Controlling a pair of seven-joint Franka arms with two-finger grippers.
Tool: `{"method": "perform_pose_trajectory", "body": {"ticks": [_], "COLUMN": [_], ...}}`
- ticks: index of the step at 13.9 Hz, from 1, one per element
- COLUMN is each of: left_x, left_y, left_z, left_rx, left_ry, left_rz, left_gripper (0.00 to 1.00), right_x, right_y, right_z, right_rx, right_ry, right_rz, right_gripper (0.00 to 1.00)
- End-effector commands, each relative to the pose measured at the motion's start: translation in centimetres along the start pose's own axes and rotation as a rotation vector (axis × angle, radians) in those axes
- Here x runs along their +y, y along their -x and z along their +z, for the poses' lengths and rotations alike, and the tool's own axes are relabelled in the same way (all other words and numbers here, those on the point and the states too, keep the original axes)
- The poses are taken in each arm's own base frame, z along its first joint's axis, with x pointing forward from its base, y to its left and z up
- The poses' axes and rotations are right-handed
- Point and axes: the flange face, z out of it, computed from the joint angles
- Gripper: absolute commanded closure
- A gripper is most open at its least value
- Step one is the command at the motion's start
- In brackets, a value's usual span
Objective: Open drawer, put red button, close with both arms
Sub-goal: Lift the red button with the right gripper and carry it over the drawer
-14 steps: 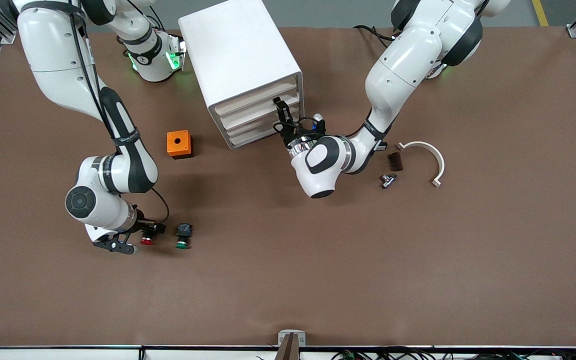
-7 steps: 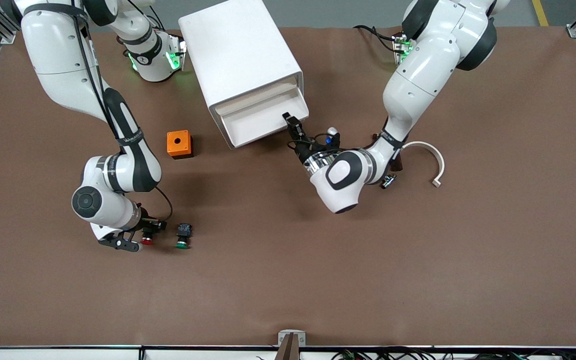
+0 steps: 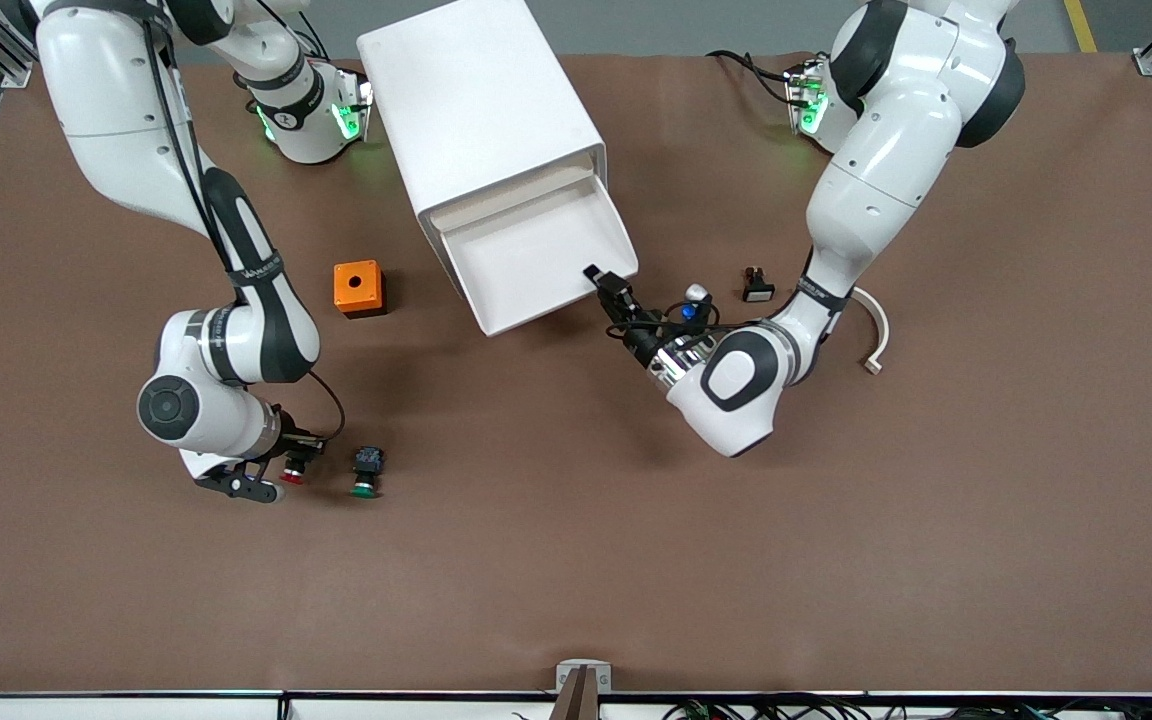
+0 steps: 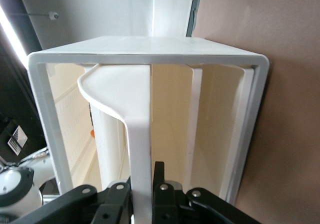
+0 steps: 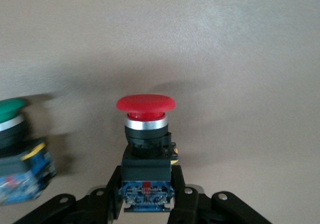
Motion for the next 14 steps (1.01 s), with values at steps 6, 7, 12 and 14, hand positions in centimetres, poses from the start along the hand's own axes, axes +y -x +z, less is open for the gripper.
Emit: {"method": "perform_pose_trajectory", "body": {"ticks": [6,7,12,14], "left_x": [-0.7,-1.2,-4.5,-5.8], "left_y": [0.8,0.8,1.4,1.5], "left_z": [-2.9,-3.6,-6.1,-6.5], "left_rx": [-0.055,-0.051,0.088,0.162], "left_ry": [0.033,0.052,0.209,0.254], "left_rz": [0.322,0.400,0.728,0.900], "left_gripper": [0.05,0.01,0.00,0.00], "right_x": [-12.2,-14.2,-23.2,-26.2], "right_y": [13.6,16.0,25.3,28.4], "right_z": [-16.0,-16.9,-18.5,-17.4], "right_rx": [-0.064,-0.077,-0.051,-0.032], "right_ry": [-0.034,-0.053,-0.106,-0.149], "right_rz": [0.303,0.353,0.533,0.620], "right_gripper": [1.00,1.00,1.00,1.00]}}
